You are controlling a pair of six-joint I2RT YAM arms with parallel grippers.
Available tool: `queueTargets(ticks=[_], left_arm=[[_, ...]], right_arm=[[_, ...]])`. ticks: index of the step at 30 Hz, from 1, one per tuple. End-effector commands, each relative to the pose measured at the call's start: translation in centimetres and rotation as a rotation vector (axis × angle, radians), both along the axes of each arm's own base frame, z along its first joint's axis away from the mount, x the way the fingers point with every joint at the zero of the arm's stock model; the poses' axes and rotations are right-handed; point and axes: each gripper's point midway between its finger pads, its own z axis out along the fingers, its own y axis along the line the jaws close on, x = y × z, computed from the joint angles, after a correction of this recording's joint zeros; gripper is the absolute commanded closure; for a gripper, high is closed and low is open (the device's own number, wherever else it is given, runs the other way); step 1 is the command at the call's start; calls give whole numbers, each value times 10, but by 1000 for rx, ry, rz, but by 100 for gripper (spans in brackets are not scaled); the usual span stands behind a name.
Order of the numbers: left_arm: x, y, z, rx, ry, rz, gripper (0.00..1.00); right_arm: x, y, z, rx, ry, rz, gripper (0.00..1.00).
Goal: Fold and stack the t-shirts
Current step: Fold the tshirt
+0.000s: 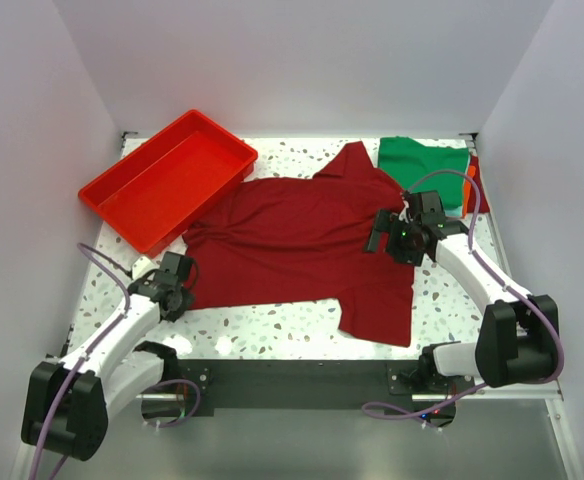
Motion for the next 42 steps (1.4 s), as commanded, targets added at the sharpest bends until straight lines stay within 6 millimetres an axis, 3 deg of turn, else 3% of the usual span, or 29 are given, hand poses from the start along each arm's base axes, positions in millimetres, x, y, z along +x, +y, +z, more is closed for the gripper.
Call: queueTargets(ticks=[1,5,13,16,17,22,27,34,42], left_arm=[[0,-2,-9,-16,-10,18,66],[1,-5,-14,-29,-19,-7,77],[3,-14,-19,-62,-31,-71,80],[9,-21,-17,-83,-44,-119,90],[10,-23,-16,-88,-48,-131,99],[30,-27,12,-95,-138,-146,100],[53,-26,42,-79,-228,-153,100],[64,-11,44,-50,-196,-151,100],[79,7,50,-42,-208,-161,100]], right_arm=[[5,6,13,26,-48,14,2],[4,7,9,32,-40,12,2],[0,5,5,22,-31,17,2],[1,5,4,22,-31,15,2],[1,6,5,23,-30,16,2],[3,3,7,6,-37,19,2],[0,0,-8,-24,1,21,2],[0,-5,-34,-85,73,20,2],[17,-1,-44,-104,100,25,2]])
